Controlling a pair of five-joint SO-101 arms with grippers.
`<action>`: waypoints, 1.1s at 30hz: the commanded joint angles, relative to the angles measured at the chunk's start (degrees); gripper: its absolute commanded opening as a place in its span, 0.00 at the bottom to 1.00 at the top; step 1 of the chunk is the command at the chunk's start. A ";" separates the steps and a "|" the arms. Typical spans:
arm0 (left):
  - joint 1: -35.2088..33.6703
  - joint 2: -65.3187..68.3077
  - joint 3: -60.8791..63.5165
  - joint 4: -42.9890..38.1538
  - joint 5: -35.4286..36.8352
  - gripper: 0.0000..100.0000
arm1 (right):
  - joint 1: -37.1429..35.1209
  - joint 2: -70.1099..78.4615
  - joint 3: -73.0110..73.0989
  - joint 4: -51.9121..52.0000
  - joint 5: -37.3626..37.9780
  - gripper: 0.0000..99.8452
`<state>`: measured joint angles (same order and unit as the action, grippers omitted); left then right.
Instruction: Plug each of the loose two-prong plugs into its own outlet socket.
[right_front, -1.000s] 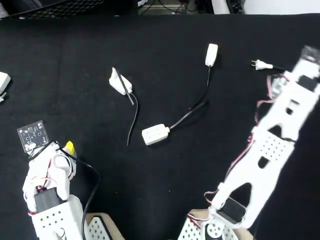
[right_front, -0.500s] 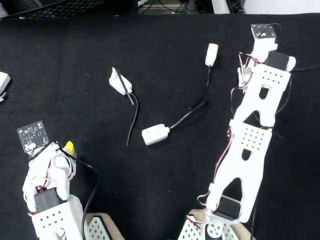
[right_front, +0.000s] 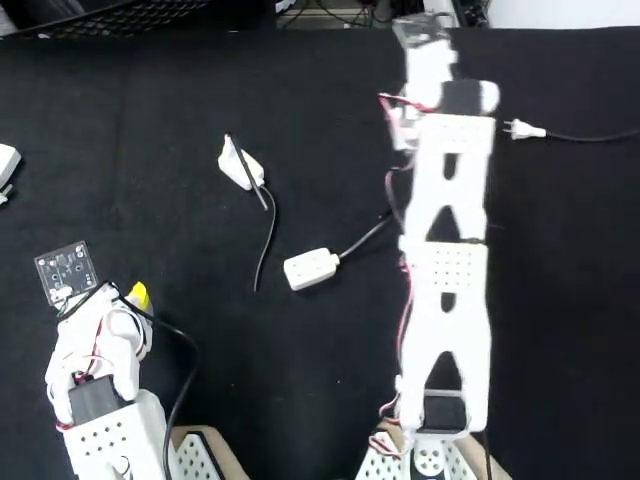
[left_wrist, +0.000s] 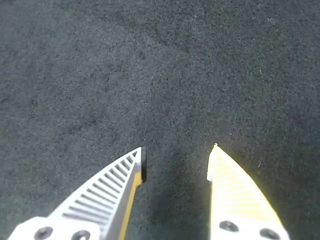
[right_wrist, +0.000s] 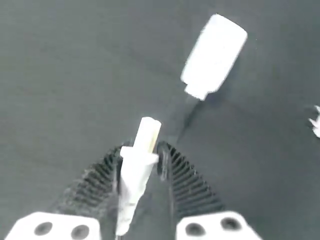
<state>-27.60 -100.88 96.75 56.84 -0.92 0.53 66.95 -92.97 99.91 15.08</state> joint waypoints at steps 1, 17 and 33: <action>0.66 0.18 0.84 0.44 -0.18 0.22 | -3.08 -4.18 -2.42 1.32 -2.64 0.01; 0.40 0.18 0.84 0.44 -0.26 0.22 | -12.22 -14.90 19.38 1.41 -5.63 0.01; 0.31 0.18 0.84 0.44 -0.26 0.22 | -13.98 -44.00 62.73 0.88 -4.22 0.01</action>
<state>-27.60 -100.88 96.75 56.84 -0.92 -12.84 28.53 -33.89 100.70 9.63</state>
